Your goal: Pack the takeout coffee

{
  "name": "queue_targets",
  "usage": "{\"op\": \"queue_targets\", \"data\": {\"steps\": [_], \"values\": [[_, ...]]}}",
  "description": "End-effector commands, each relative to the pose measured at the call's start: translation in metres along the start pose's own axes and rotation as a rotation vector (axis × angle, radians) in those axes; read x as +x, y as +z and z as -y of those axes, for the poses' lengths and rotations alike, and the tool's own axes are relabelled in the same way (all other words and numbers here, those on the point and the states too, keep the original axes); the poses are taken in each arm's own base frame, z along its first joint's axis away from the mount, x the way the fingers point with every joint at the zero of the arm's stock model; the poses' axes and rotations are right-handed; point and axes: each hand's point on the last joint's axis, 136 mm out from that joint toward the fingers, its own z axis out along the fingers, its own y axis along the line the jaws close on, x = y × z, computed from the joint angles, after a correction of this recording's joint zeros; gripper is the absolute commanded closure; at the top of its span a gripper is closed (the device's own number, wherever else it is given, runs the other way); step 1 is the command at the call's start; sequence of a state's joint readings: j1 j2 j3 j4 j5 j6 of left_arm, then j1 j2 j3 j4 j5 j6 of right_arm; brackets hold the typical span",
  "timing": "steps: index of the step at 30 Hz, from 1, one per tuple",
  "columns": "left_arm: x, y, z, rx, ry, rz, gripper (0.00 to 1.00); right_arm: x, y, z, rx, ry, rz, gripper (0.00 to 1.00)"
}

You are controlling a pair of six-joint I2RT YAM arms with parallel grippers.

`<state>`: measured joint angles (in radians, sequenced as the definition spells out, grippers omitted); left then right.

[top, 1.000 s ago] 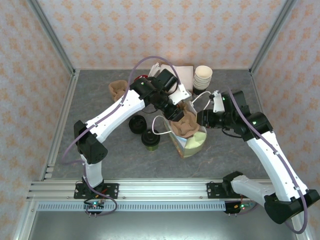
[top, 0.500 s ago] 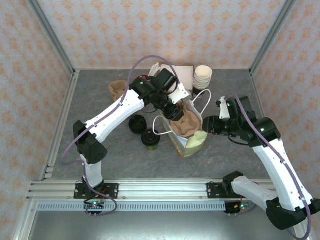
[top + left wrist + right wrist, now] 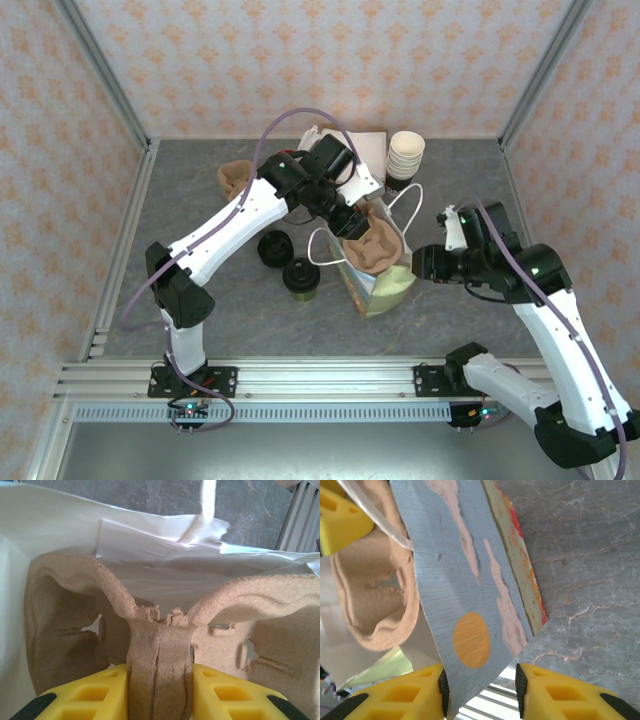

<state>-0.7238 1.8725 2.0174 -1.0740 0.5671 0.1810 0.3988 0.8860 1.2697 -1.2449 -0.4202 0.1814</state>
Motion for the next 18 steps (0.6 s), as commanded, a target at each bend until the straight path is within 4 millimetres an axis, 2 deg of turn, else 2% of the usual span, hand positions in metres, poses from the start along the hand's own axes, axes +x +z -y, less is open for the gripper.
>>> {"op": "queue_targets", "data": {"steps": [1,5,8,11,16,18], "values": [[-0.003,-0.01,-0.009,-0.04,-0.013,0.006,0.67,0.018,-0.007,0.001,-0.012,-0.057,-0.043,0.59],[-0.002,-0.007,-0.011,-0.045,-0.01,-0.004,0.67,0.021,-0.012,0.001,-0.015,-0.095,-0.023,0.59],[-0.002,-0.007,-0.008,-0.031,0.007,-0.01,0.67,0.015,-0.014,0.003,0.0,-0.077,0.004,0.59],[0.0,-0.005,-0.004,-0.033,0.044,-0.022,0.67,-0.001,-0.016,-0.007,-0.038,-0.048,0.062,0.59],[0.005,-0.004,0.004,-0.061,0.11,-0.063,0.67,-0.041,-0.02,-0.024,-0.109,-0.016,0.222,0.55],[0.01,0.008,0.001,-0.069,0.113,-0.101,0.67,-0.054,-0.02,-0.025,-0.106,-0.022,0.28,0.5]]}}
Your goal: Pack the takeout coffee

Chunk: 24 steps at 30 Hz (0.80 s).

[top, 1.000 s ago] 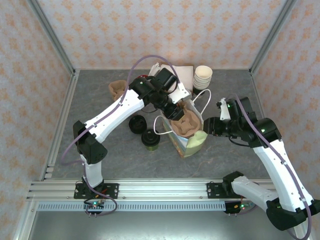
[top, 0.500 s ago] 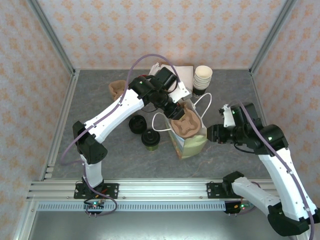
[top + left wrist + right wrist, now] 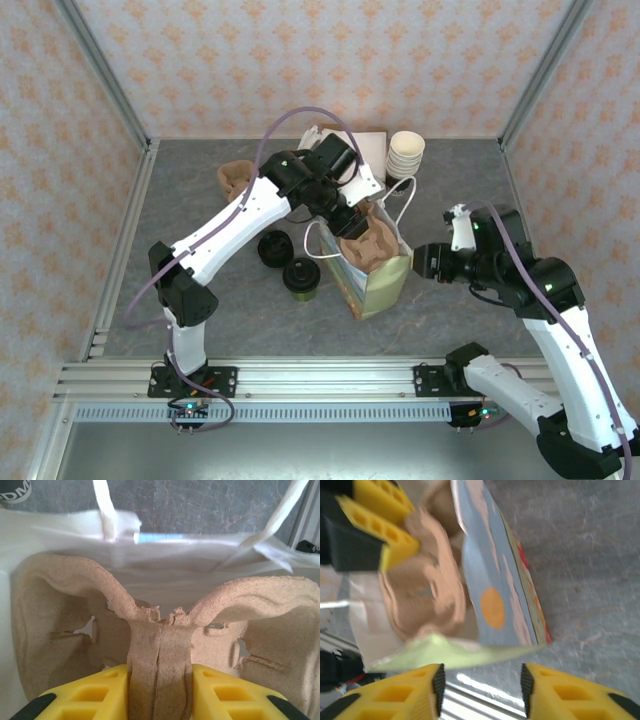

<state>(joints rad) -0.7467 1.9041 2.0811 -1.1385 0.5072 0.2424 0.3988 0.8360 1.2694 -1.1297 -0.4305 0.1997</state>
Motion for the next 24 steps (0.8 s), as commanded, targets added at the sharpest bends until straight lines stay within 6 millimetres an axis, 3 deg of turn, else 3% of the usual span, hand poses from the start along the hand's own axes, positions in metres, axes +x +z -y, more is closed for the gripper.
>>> {"op": "queue_targets", "data": {"steps": [1,8,24], "values": [[0.008,0.008,0.001,-0.035,0.049,-0.065,0.66,-0.039,0.002,-0.008,-0.022,-0.008,0.16,0.48],[0.008,0.014,-0.007,-0.097,0.066,-0.107,0.67,-0.058,0.025,-0.001,0.03,-0.047,0.166,0.44],[0.006,0.024,-0.007,-0.092,0.109,-0.12,0.67,-0.046,0.074,0.009,-0.001,-0.021,0.087,0.45]]}}
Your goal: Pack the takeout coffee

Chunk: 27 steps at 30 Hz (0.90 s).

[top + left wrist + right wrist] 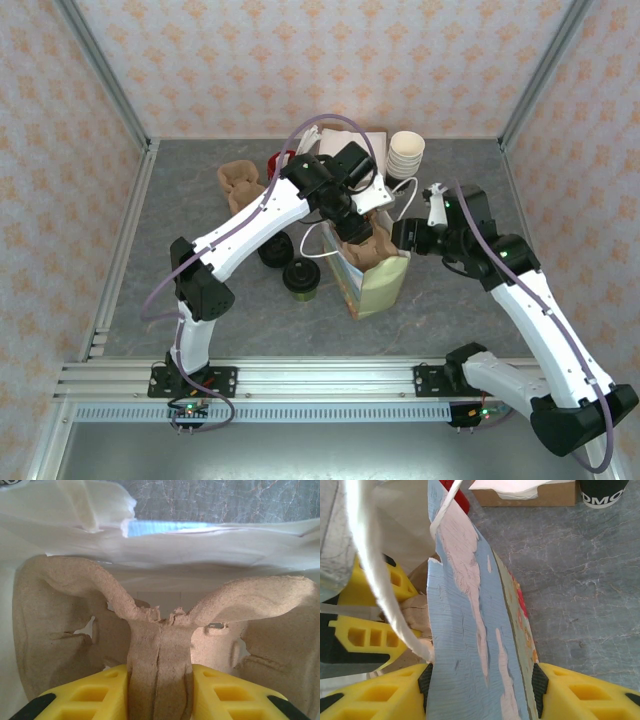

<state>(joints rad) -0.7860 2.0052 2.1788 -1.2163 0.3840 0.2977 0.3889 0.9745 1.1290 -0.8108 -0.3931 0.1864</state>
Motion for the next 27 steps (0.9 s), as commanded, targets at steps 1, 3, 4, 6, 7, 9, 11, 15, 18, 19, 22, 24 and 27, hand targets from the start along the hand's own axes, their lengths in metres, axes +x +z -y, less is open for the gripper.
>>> {"op": "queue_targets", "data": {"steps": [1,3,4,6,7,9,11,15,18,19,22,24,27], "values": [[-0.001,0.002,0.003,-0.005,0.05,-0.014,0.66,-0.009,0.006,-0.003,-0.025,-0.004,0.029,0.46],[0.0,0.003,0.002,-0.01,0.063,-0.02,0.67,-0.01,0.008,-0.002,-0.022,-0.003,0.025,0.52],[0.001,0.004,0.002,-0.01,0.069,-0.024,0.67,-0.01,0.009,-0.002,-0.021,-0.003,0.025,0.56],[0.003,0.007,0.001,-0.016,0.078,-0.034,0.66,-0.013,0.007,-0.006,-0.038,-0.007,0.034,0.66],[0.004,0.009,0.0,-0.023,0.083,-0.044,0.67,-0.014,0.005,-0.008,-0.048,-0.006,0.04,0.72],[0.007,0.011,0.001,-0.023,0.092,-0.058,0.67,-0.018,0.002,-0.012,-0.067,-0.006,0.061,0.79],[0.008,0.012,0.001,-0.024,0.094,-0.067,0.67,-0.022,-0.001,-0.014,-0.073,0.002,0.082,0.83],[0.008,0.011,0.005,-0.012,0.09,-0.046,0.67,-0.026,-0.011,-0.017,-0.086,0.009,0.12,0.89],[0.008,0.011,0.008,-0.003,0.087,-0.028,0.67,-0.029,-0.018,-0.016,-0.082,0.011,0.152,0.92],[0.009,0.011,0.009,-0.003,0.089,-0.024,0.66,-0.029,-0.02,-0.016,-0.08,0.01,0.161,0.93],[0.009,0.012,0.009,-0.003,0.086,-0.006,0.67,-0.028,-0.023,-0.015,-0.073,0.014,0.171,0.95],[0.01,0.014,0.012,0.003,0.091,0.003,0.66,-0.027,-0.023,-0.015,-0.077,0.01,0.169,0.95],[0.012,0.016,0.013,0.003,0.097,0.013,0.67,-0.026,-0.025,-0.012,-0.066,0.009,0.175,0.96]]}}
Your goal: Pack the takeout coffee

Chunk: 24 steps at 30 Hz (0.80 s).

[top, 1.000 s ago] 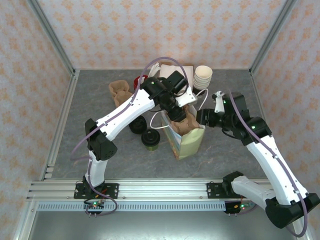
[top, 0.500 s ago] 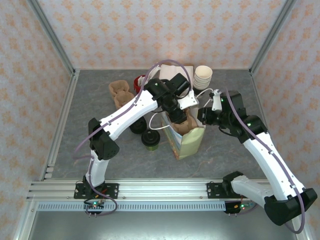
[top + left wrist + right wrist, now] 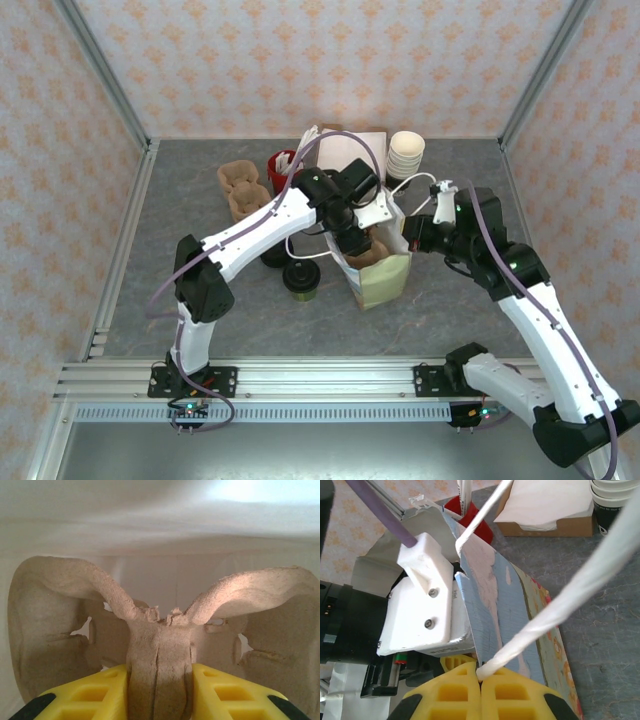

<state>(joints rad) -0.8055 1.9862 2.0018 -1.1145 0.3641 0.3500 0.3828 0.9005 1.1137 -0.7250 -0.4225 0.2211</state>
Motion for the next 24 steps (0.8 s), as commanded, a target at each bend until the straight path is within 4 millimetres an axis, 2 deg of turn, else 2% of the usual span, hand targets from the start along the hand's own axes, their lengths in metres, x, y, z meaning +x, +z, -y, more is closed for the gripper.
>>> {"op": "queue_targets", "data": {"steps": [1,4,5,7,13,15,16,24], "values": [[-0.007,-0.018,0.009,-0.004,0.039,0.071,0.67,-0.01,-0.005,0.003,0.019,-0.001,0.06,0.96],[-0.004,-0.009,0.008,-0.006,0.04,0.061,0.67,-0.011,-0.007,0.006,0.035,-0.002,0.073,0.96],[-0.005,-0.018,0.009,-0.015,0.045,0.085,0.66,-0.011,-0.008,0.006,0.037,-0.002,0.077,0.96],[-0.004,-0.017,0.01,-0.019,0.053,0.085,0.67,-0.011,-0.009,0.005,0.033,0.001,0.081,0.96],[0.001,-0.003,0.012,-0.045,0.081,0.042,0.67,-0.014,-0.007,-0.003,-0.009,0.015,0.093,0.97],[0.0,-0.004,0.011,-0.064,0.087,0.037,0.67,-0.014,-0.006,-0.006,-0.025,0.015,0.094,0.97],[0.004,0.009,0.01,-0.064,0.086,0.002,0.66,-0.014,-0.006,-0.008,-0.033,0.017,0.095,0.97],[0.005,0.016,0.009,-0.08,0.076,-0.012,0.67,-0.014,-0.009,-0.013,-0.05,0.017,0.102,0.97]]}}
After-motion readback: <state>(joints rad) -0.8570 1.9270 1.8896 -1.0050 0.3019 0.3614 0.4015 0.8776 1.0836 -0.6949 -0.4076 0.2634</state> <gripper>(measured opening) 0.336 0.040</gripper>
